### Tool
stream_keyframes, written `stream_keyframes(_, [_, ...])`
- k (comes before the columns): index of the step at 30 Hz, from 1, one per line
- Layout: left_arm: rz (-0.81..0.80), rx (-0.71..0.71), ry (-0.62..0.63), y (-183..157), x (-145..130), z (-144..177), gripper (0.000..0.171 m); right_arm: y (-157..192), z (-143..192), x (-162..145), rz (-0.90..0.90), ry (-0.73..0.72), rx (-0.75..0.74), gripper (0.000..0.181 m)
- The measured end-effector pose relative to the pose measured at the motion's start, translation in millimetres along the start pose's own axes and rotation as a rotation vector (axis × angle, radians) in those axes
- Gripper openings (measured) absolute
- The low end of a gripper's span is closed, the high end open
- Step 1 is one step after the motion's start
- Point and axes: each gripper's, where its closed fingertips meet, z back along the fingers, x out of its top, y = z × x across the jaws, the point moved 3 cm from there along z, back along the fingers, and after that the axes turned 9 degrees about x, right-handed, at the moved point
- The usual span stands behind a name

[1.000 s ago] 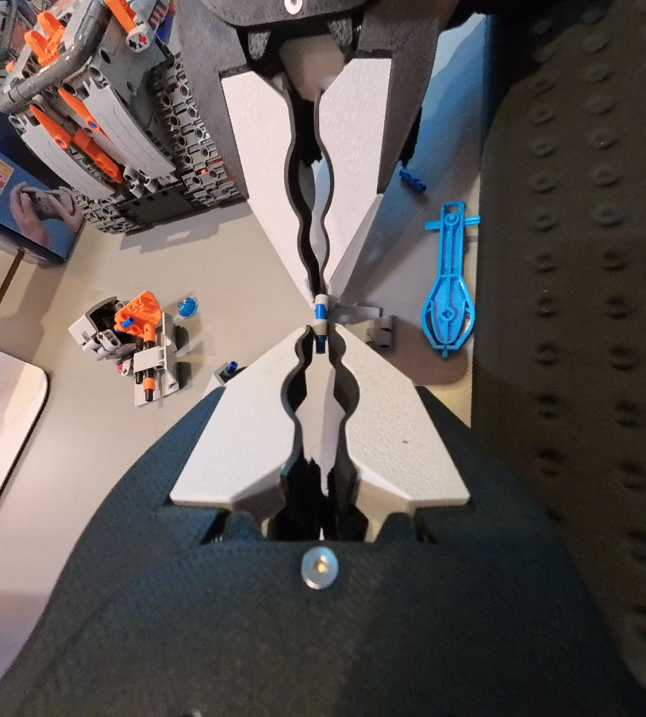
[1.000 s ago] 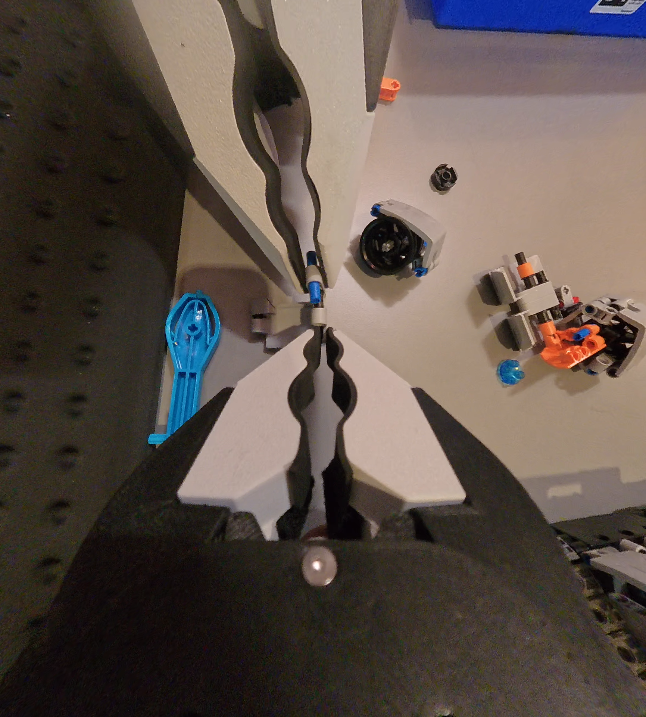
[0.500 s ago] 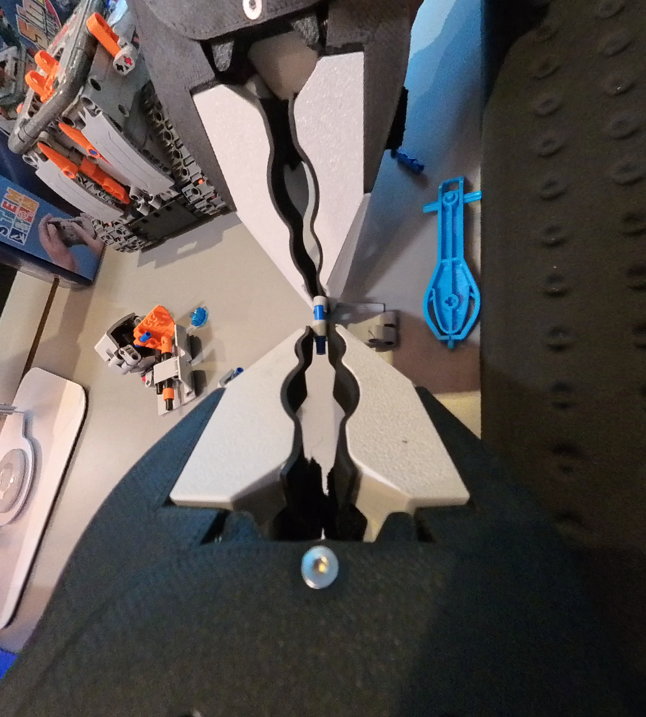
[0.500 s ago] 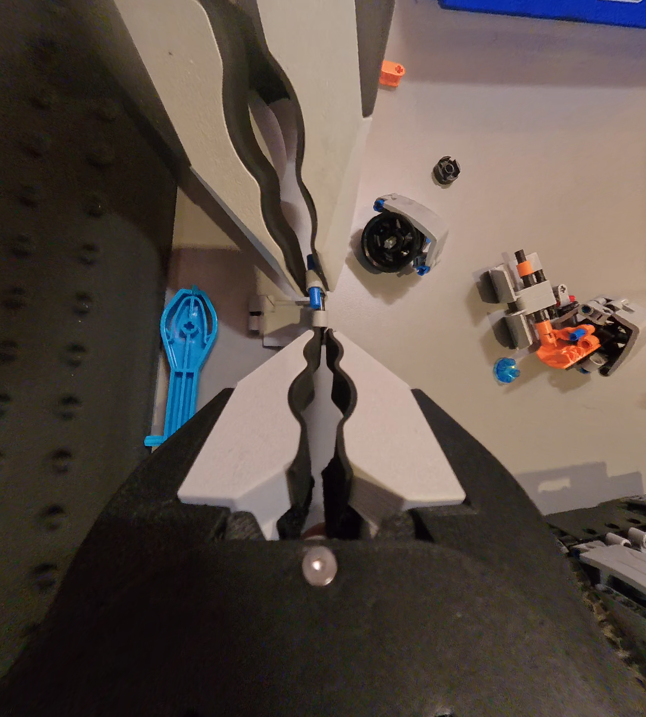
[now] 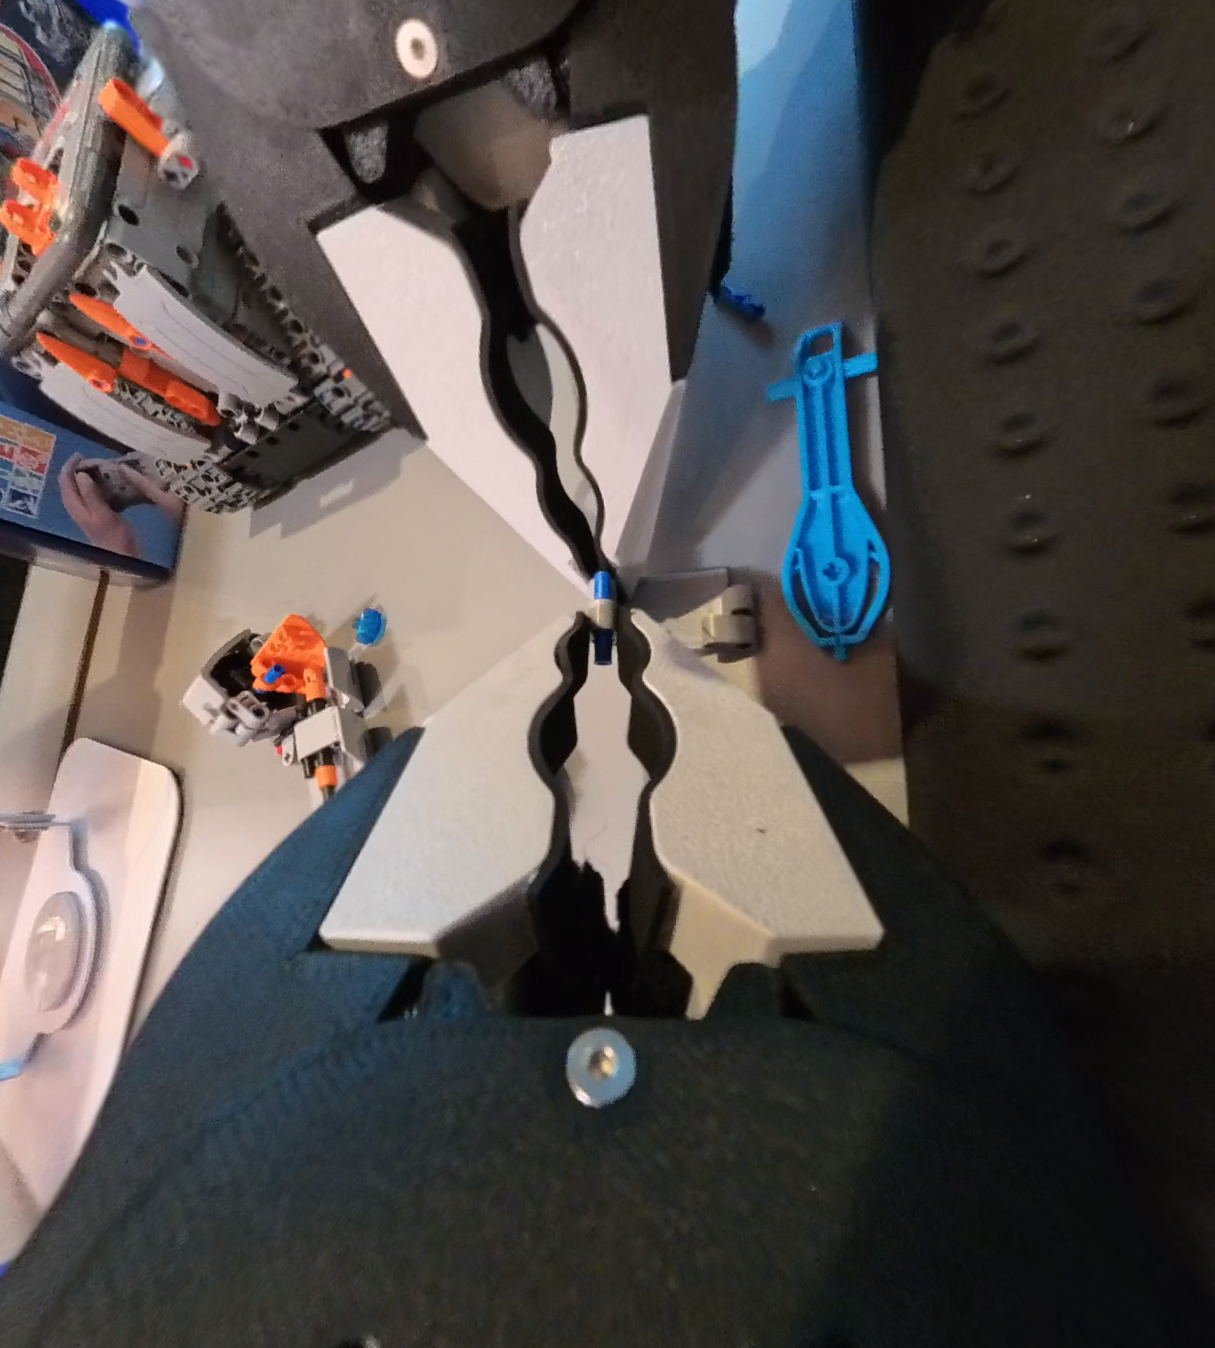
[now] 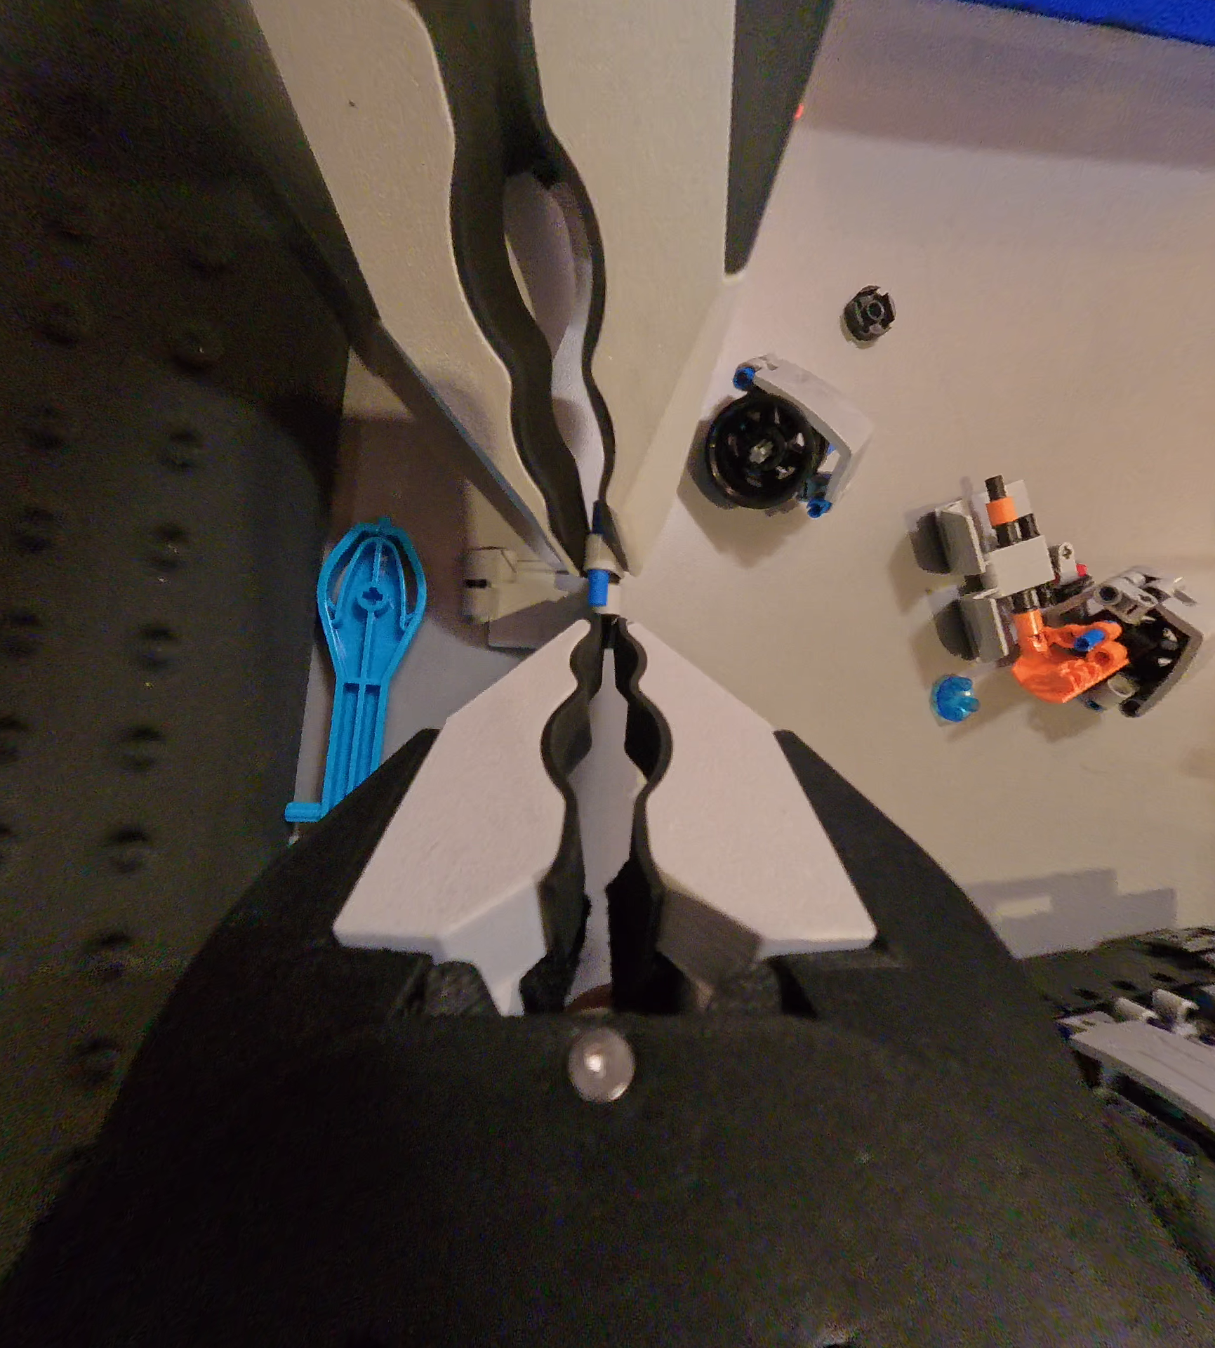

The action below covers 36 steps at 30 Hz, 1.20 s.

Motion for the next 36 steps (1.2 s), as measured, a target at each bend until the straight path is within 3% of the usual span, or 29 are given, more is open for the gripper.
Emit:
stream_keyframes(5, [0.121, 0.078, -0.1, 26, 6, 9, 0.005, -12, 29, 11, -0.102, -0.21, 0.006, 0.01])
stream_keyframes(9, [0.013, 0.202, -0.145, 34, 13, 17, 0.005, -16, 32, 10, -0.156, -0.257, 0.026, 0.022])
stream_keyframes(13, [-0.063, 0.273, -0.173, 39, 19, 22, 0.005, -20, 33, 15, -0.201, -0.342, 0.056, 0.019])
stream_keyframes(17, [-0.085, 0.275, -0.169, 36, 17, 20, 0.007, -25, 35, 16, -0.212, -0.376, 0.04, 0.003])
stream_keyframes(22, [0.02, 0.227, -0.161, 42, 13, 20, 0.009, -31, 38, 15, -0.155, -0.342, -0.071, 0.003])
stream_keyframes(25, [0.036, 0.278, -0.153, 50, 11, 25, 0.017, -39, 41, 10, -0.186, -0.337, -0.114, 0.003])
stream_keyframes(32, [-0.036, 0.26, -0.131, 36, 18, 24, 0.015, -47, 57, 17, -0.357, -0.555, -0.016, 0.003])
stream_keyframes(36, [-0.044, 0.266, -0.098, 34, 20, 14, 0.023, -44, 59, 22, -0.321, -0.568, -0.027, 0.003])
